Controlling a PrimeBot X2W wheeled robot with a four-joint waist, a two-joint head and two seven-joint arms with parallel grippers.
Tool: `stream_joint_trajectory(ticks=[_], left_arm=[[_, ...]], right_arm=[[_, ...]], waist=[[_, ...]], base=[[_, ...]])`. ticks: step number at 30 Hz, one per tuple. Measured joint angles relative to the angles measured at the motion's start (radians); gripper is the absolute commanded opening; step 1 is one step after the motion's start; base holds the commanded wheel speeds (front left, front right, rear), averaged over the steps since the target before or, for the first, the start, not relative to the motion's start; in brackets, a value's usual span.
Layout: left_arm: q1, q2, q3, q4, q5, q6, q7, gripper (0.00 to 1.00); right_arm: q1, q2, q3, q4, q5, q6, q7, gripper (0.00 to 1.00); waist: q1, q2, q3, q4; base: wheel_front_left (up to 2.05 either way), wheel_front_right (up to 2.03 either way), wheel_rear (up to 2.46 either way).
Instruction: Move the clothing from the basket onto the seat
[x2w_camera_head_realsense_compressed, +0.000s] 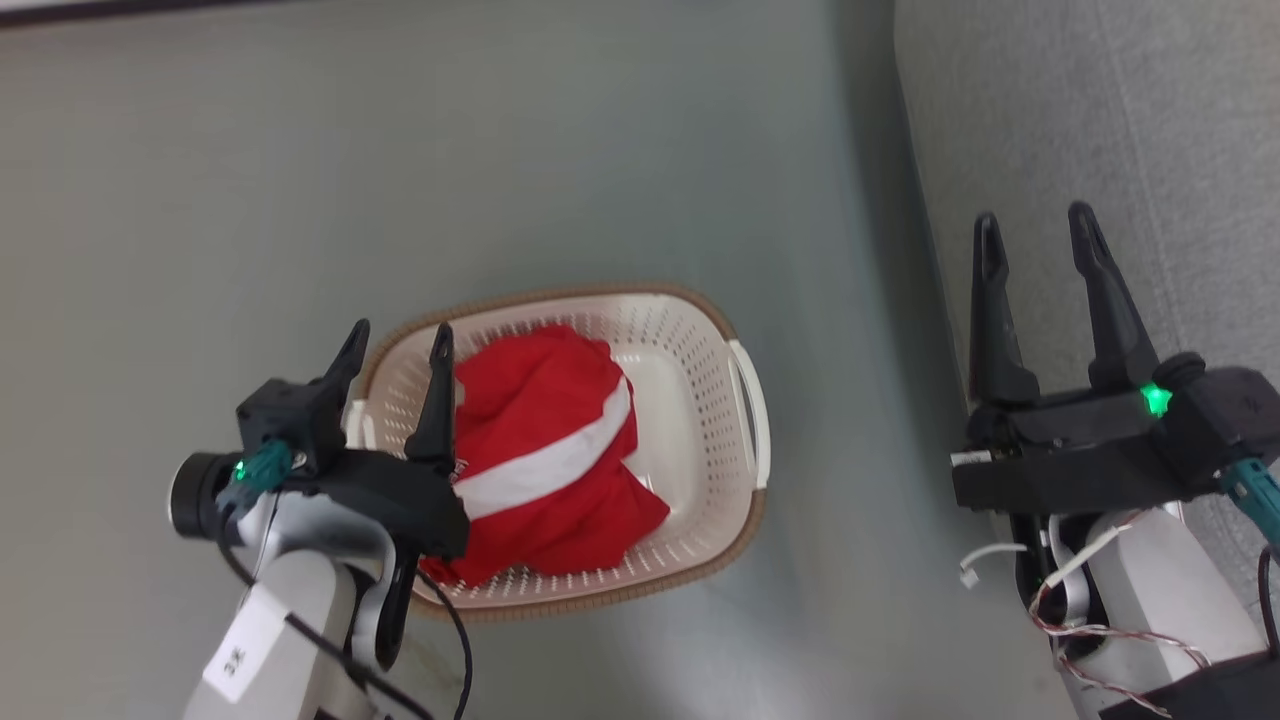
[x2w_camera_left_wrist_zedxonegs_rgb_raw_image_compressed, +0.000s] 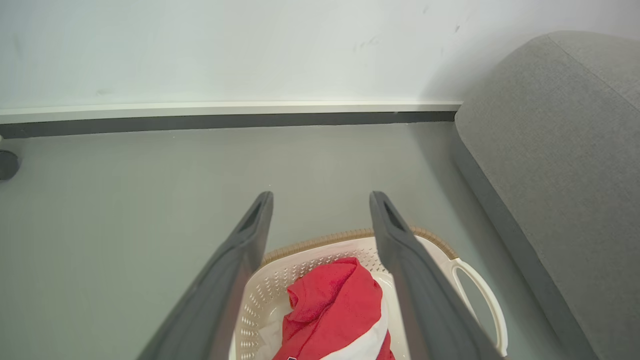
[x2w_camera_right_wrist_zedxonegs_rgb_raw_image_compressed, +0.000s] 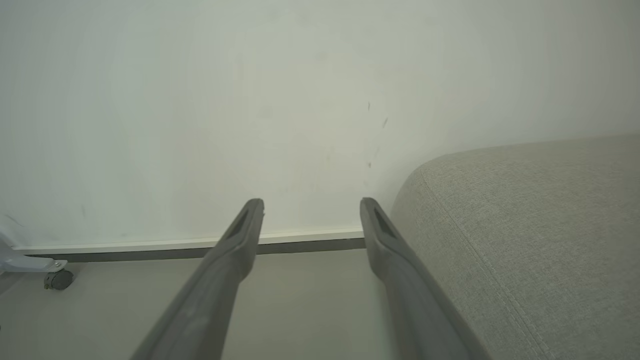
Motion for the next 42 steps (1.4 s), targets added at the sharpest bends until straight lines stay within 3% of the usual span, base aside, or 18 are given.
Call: stream_joint_trajectory(ticks=[8,18,28,42], left_arm=[[-0.13,-0.004,-0.056,0.13,0.012,-0.054,0.073,1.0],[-0.22,0.006,-0.118,0.289,0.061,-0.097,0.161,1.0],[-0.31,0.026,-0.149,0.417,0.111,-0.096,0.223,1.0],[-0.395,0.011,-0.133,0.6,0.121,-0.052,0.287,1.0]], right_arm=[[-0.082,0.038,0.012,-0.022,-0.01,0.0,0.0,1.0],[-0.115,0.068,0.03,0.008,-0.012,0.0,-0.001,1.0],[-0.134,0.084,0.045,0.024,-0.034,0.0,-0.002,1.0],[-0.135,0.095,0.044,0.03,-0.035,-0.007,-0.005,1.0]], waist=[[-0.0001,0.0001,0.148,-0.044],[-0.0002,0.0001,0.25,-0.102],[-0.0003,-0.0001,0.304,-0.15],[-0.0003,-0.0001,0.363,-0.176]], base=[[0.0,0.0,0.0],[0.0,0.0,0.0],[0.0,0.0,0.0],[0.0,0.0,0.0]])
